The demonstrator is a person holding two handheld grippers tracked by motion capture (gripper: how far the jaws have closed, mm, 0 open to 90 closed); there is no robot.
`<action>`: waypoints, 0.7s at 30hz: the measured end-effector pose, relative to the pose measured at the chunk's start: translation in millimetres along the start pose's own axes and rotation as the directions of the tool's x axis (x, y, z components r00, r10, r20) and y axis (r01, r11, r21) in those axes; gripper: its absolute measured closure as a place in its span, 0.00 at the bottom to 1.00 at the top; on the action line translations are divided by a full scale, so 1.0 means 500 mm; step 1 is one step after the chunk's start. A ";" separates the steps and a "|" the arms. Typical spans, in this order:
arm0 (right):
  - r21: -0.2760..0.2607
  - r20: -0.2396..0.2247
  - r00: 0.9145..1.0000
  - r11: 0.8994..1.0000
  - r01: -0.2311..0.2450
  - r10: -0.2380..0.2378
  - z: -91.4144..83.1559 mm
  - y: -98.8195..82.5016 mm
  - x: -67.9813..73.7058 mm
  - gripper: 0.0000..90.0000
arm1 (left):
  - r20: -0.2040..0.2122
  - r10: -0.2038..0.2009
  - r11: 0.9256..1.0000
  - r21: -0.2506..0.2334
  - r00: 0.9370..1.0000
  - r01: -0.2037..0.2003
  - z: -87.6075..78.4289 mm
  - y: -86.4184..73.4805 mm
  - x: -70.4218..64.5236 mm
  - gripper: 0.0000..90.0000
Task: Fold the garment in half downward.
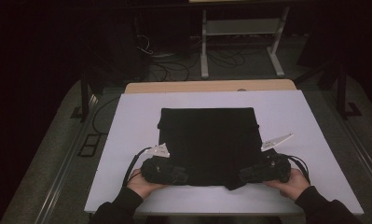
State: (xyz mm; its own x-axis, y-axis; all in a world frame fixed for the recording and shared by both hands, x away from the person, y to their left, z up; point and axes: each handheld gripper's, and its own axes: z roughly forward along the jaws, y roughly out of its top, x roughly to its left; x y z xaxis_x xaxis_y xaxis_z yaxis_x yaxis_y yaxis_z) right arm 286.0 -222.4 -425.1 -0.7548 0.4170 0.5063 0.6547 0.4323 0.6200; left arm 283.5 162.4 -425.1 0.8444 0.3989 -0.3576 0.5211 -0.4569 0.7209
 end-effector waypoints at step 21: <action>-0.117 0.157 0.984 0.987 0.108 -0.090 -0.030 0.040 0.015 0.14 | -0.132 0.038 0.991 -0.125 0.990 -0.054 -0.048 0.003 0.004 0.11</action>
State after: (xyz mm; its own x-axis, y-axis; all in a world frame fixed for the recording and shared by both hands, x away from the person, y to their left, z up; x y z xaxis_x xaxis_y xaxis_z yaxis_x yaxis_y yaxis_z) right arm 292.7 -222.6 -400.0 -0.7948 0.4969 0.3485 0.5599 0.3787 0.7370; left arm 283.0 181.5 -410.4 0.8396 0.4831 -0.2485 0.4548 -0.3750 0.8078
